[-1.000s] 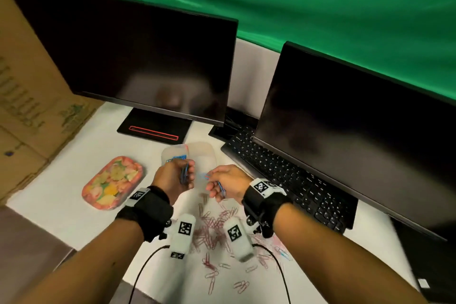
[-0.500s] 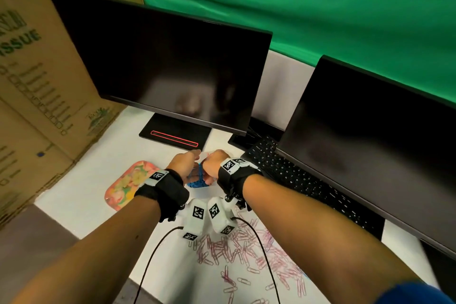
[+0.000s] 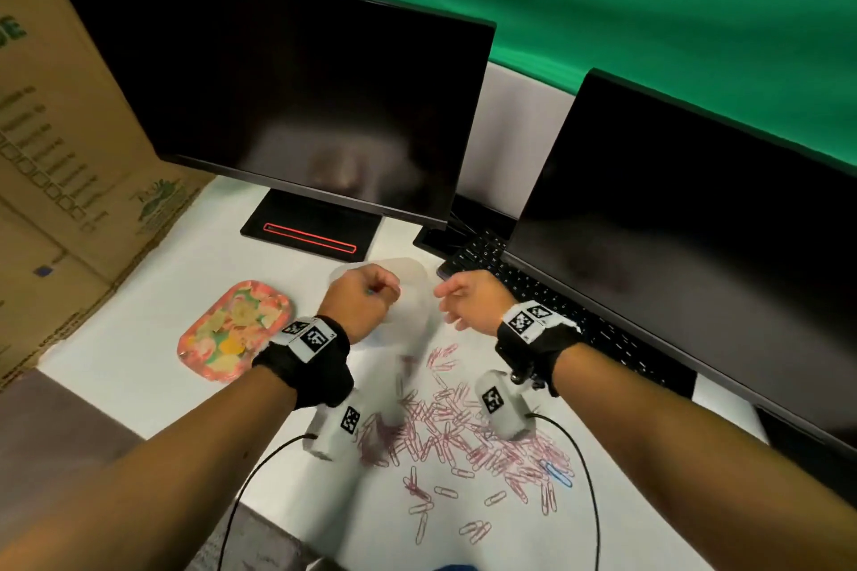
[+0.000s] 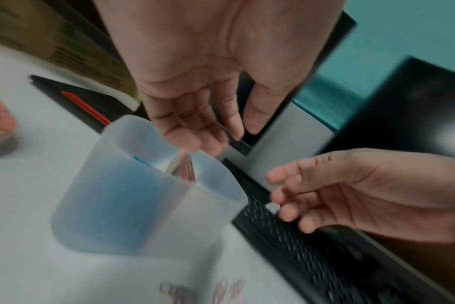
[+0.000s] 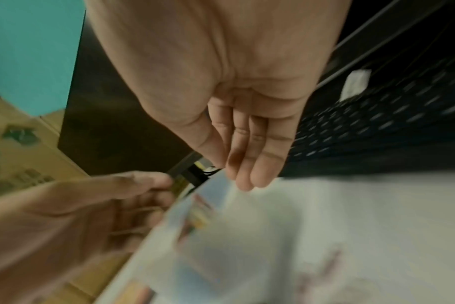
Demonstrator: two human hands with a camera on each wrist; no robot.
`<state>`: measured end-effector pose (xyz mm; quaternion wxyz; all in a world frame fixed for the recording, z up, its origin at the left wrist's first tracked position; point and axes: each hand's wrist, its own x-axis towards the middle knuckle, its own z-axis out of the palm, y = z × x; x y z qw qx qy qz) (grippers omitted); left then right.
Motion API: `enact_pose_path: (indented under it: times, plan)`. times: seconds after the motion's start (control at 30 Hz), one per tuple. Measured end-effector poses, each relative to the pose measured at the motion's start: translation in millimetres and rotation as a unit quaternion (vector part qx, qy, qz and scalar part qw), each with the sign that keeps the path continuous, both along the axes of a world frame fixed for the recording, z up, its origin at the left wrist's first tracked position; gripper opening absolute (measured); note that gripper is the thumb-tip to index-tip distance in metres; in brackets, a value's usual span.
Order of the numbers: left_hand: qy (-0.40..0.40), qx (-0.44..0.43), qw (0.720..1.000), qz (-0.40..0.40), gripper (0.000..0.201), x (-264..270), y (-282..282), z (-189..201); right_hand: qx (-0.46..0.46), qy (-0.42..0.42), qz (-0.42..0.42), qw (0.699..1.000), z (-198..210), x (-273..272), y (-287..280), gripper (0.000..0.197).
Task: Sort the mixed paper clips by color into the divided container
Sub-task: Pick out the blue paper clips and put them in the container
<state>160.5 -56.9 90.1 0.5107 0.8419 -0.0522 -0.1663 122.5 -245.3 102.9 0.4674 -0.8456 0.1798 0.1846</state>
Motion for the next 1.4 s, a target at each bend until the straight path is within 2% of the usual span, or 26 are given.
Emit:
enact_pose_path:
  times: [0.1,0.2,0.27,0.33,0.47,0.63,0.77,1.03,1.13,1.27,1.4]
  plan:
    - [-0.031,0.061,0.986,-0.15,0.011,-31.5,-21.8,-10.8,-0.146,0.023,0.005,0.989,-16.2,-48.7,-45.0,0.031]
    - [-0.045,0.105,0.959,-0.259,0.013,-62.8,-50.0,-24.9,-0.264,0.068,0.035,0.961,-31.1,-103.4,-71.4,0.027]
    - [-0.056,0.156,0.936,-0.311,0.017,-79.7,-64.4,-35.2,-0.314,0.102,0.089,0.94,-45.2,-140.4,-78.8,0.026]
    - [-0.062,0.193,0.92,-0.335,0.019,-92.7,-78.6,-45.5,-0.317,0.118,0.128,0.932,-60.0,-175.6,-80.4,0.017]
    - [-0.057,0.255,0.907,-0.329,0.012,-108.5,-104.1,-63.6,-0.302,0.087,0.095,0.945,-83.6,-220.4,-77.0,0.028]
    - [-0.068,0.318,0.884,-0.336,0.014,-114.1,-113.3,-82.0,-0.308,0.055,0.067,0.947,-91.9,-228.0,-75.2,0.022]
    - [-0.052,0.339,0.889,-0.302,0.017,-105.0,-107.4,-84.2,-0.313,0.048,0.071,0.946,-90.8,-230.2,-77.0,0.022]
    - [-0.061,0.336,0.902,-0.264,0.017,-99.2,-107.8,-82.8,-0.272,0.052,0.074,0.958,-92.5,-231.7,-77.2,0.035]
    - [-0.081,0.368,0.879,-0.292,0.027,-103.9,-115.6,-85.5,-0.277,0.057,0.079,0.956,-91.9,-231.4,-76.9,0.031]
    - [-0.096,0.421,0.843,-0.32,0.028,-106.8,-123.0,-89.1,-0.301,0.058,0.101,0.946,-89.7,-229.6,-76.8,0.025]
    - [-0.089,0.424,0.839,-0.33,0.032,-105.5,-122.9,-90.9,-0.313,0.061,0.124,0.939,-88.5,-228.3,-76.2,0.027]
